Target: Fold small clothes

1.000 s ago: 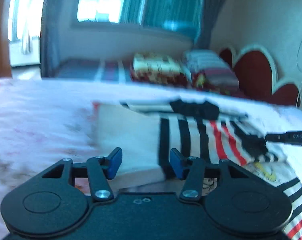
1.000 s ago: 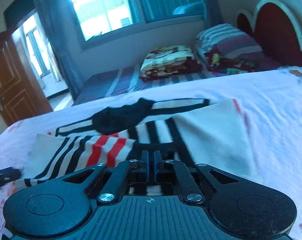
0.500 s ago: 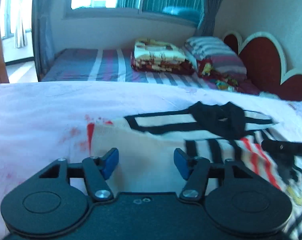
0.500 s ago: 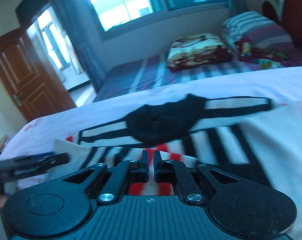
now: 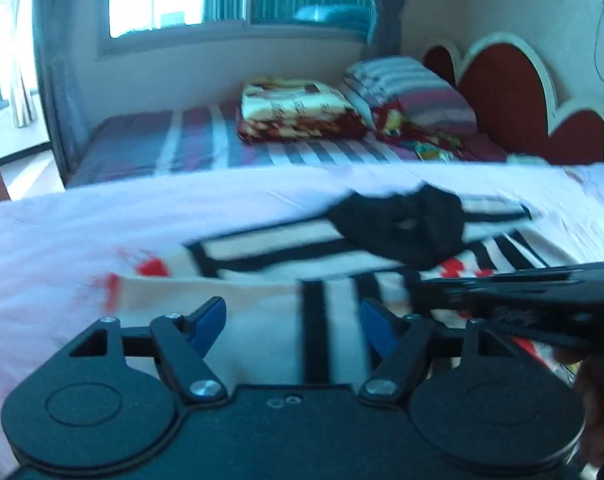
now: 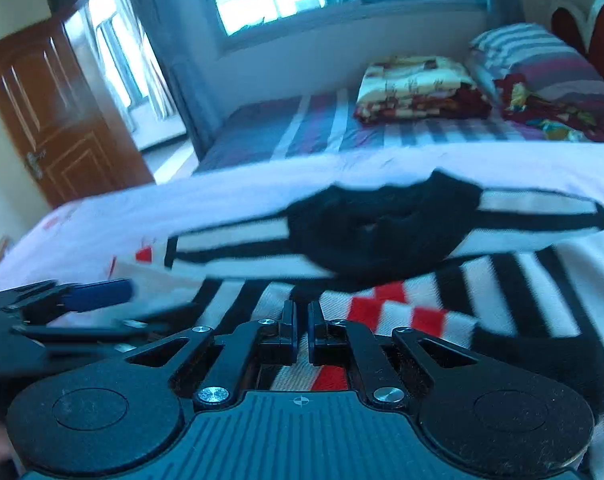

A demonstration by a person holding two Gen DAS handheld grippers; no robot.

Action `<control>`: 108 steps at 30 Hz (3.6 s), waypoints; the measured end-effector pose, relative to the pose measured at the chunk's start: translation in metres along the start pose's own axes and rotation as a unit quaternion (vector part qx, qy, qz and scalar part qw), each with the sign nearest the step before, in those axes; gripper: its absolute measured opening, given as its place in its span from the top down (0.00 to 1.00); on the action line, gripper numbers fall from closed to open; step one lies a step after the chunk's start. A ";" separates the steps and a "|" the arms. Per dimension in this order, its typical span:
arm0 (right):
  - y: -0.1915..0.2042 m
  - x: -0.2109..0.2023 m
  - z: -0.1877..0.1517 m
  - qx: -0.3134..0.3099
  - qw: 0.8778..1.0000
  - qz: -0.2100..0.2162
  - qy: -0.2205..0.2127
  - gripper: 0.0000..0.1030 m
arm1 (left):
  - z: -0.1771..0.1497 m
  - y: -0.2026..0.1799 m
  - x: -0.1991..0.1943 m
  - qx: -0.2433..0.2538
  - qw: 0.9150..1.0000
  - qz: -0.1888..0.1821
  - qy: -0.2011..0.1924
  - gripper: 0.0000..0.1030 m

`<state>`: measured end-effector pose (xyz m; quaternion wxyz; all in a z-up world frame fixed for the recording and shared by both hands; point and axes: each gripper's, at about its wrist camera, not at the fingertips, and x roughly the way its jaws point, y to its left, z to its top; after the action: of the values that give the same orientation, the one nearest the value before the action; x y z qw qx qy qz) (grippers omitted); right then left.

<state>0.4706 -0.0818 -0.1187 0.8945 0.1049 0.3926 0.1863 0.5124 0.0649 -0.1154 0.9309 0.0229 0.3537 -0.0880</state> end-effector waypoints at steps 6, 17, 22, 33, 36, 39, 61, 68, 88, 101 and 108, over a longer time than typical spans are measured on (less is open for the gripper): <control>-0.001 0.005 -0.007 -0.010 1.000 0.002 -0.001 0.96 | -0.011 -0.002 0.011 0.003 1.000 0.007 0.009 0.32; -0.047 -0.031 -0.025 -0.016 0.996 -0.080 -0.035 0.96 | -0.020 0.017 0.001 0.009 1.000 0.001 0.010 0.28; -0.035 -0.043 -0.021 -0.032 0.994 -0.100 -0.036 0.78 | -0.013 0.006 -0.010 0.005 1.000 0.013 0.007 0.36; -0.022 -0.061 -0.057 -0.059 0.994 -0.085 -0.040 0.52 | -0.049 -0.014 -0.035 0.009 1.000 0.005 0.009 0.33; -0.054 -0.081 -0.064 -0.033 0.991 -0.126 -0.042 0.53 | -0.063 0.002 -0.046 0.021 0.999 0.023 0.007 0.32; -0.066 -0.086 -0.061 -0.025 0.990 -0.133 -0.039 0.53 | -0.062 0.012 -0.049 0.014 1.000 0.009 0.000 0.32; -0.046 -0.023 -0.010 -0.061 0.993 -0.088 -0.054 0.62 | -0.004 0.023 0.012 0.027 1.000 0.011 -0.003 0.23; -0.061 -0.064 -0.023 -0.033 0.993 -0.089 -0.077 0.62 | -0.015 0.032 -0.026 -0.019 0.999 0.014 -0.032 0.28; -0.089 -0.102 -0.077 -0.047 0.995 -0.075 -0.048 0.62 | -0.079 -0.018 -0.055 -0.017 0.997 0.076 -0.010 0.18; -0.092 -0.102 -0.074 -0.066 0.995 -0.067 -0.032 0.62 | -0.074 -0.029 -0.051 -0.021 0.994 0.111 0.006 0.15; -0.084 -0.096 -0.066 -0.102 0.992 -0.076 0.001 0.58 | -0.071 -0.029 -0.049 -0.010 0.994 0.109 0.019 0.13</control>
<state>0.3835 -0.1952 -0.1274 0.9116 -0.0169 0.3794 0.1572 0.4252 0.0513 -0.1355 0.9284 0.0533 0.3674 0.0183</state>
